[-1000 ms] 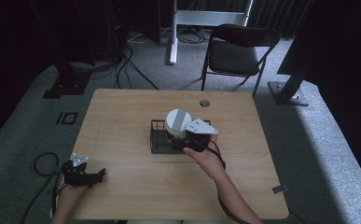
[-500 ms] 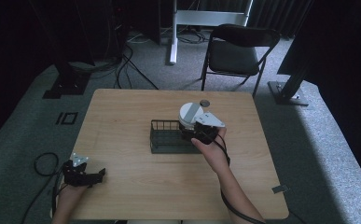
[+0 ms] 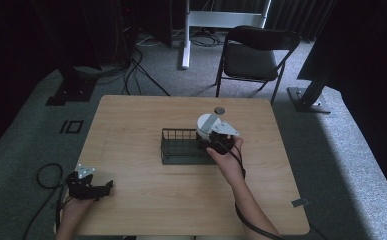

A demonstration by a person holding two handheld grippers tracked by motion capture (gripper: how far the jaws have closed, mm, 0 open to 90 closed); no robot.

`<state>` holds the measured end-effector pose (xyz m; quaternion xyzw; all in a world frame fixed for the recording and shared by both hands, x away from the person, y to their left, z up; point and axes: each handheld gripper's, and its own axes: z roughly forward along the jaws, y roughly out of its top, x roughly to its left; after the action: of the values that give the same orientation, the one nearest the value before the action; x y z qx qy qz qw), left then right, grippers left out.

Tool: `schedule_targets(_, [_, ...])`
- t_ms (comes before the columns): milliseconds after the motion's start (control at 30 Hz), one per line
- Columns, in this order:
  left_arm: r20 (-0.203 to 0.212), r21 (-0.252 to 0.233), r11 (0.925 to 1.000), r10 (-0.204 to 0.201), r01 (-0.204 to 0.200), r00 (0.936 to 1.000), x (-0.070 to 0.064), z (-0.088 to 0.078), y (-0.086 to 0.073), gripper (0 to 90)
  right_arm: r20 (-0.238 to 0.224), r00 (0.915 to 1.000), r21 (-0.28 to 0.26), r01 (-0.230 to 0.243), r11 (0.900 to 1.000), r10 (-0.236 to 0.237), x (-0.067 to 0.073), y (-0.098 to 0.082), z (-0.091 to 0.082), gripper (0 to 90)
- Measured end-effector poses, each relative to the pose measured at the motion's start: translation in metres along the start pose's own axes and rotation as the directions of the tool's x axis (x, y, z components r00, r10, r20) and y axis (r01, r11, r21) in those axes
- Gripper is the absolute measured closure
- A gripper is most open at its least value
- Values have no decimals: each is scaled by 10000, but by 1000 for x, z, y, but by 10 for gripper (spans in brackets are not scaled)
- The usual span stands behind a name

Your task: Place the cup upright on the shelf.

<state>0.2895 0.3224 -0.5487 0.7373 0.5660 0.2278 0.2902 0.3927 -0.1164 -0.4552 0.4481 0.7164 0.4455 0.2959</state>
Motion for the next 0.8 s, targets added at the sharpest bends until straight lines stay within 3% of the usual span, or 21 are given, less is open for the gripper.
schedule_targets(633, [1,0,10000,4,-4,10000,0,0,0,1,-235,9996,1045,-141,9944,166,4,-12,13,183])
schedule_targets(800, [1,-1,10000,5,-5,10000,0,0,0,1,-187,9998,1024,28,9947,-9,6,-13,13,183])
